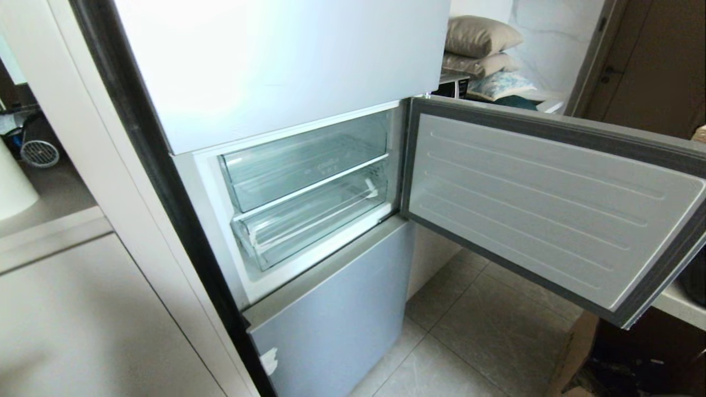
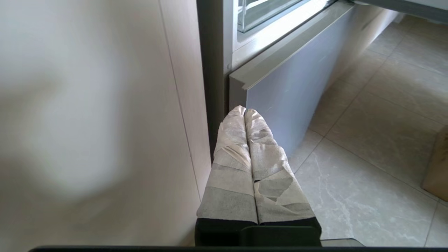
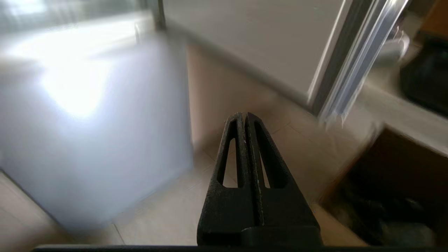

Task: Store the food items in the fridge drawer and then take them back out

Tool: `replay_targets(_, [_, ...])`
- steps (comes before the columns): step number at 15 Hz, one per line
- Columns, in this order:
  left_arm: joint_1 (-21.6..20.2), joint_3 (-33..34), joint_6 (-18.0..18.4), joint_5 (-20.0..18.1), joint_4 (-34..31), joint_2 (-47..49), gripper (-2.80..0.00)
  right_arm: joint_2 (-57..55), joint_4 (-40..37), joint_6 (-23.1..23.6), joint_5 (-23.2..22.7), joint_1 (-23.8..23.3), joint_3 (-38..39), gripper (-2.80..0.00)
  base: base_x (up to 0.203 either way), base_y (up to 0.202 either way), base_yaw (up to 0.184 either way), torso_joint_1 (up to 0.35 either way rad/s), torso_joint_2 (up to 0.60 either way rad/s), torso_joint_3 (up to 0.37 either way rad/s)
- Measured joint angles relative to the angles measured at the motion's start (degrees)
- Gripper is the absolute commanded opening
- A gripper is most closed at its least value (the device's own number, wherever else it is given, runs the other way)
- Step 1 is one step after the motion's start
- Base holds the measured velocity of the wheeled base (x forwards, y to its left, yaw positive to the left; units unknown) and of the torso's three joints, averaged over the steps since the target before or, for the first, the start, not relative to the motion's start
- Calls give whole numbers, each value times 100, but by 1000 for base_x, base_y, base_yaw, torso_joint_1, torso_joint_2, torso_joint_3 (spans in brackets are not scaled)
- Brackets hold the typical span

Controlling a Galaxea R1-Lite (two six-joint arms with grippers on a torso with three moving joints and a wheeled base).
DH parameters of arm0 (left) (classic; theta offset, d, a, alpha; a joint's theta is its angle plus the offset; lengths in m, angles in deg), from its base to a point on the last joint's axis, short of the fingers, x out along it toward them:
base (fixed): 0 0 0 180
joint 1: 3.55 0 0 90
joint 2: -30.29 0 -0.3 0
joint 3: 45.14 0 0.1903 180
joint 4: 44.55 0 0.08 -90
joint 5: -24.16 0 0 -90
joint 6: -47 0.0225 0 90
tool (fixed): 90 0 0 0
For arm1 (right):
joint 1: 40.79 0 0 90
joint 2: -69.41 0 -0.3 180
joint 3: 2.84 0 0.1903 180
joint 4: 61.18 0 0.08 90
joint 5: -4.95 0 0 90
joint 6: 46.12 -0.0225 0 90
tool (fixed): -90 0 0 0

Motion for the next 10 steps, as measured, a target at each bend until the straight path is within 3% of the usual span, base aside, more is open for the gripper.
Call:
replay_targets(2, [-5, 0, -2, 0, 0, 0, -280, -219, 401, -810, 140, -12, -580, -280, 0, 0, 0, 0, 0, 0])
replay_targets(4, [0, 0, -7, 0, 2, 0, -280, -759, 617, -2026, 453, -205, -1553, -280, 0, 0, 0, 0, 0, 0])
replay_targets(5, [-7, 0, -7, 0, 0, 0, -280, -1172, 754, -2701, 621, -537, -1957, -280, 0, 0, 0, 0, 0, 0])
replay_targets(7, [1, 0, -5, 0, 2, 0, -280, -1994, 1190, -3773, 595, -1631, -2301, -280, 0, 0, 0, 0, 0, 0])
replay_targets(10, [-2, 0, -5, 0, 2, 0, -280, -3356, 2443, -4884, -320, -3723, -2122, -280, 0, 0, 0, 0, 0, 0])
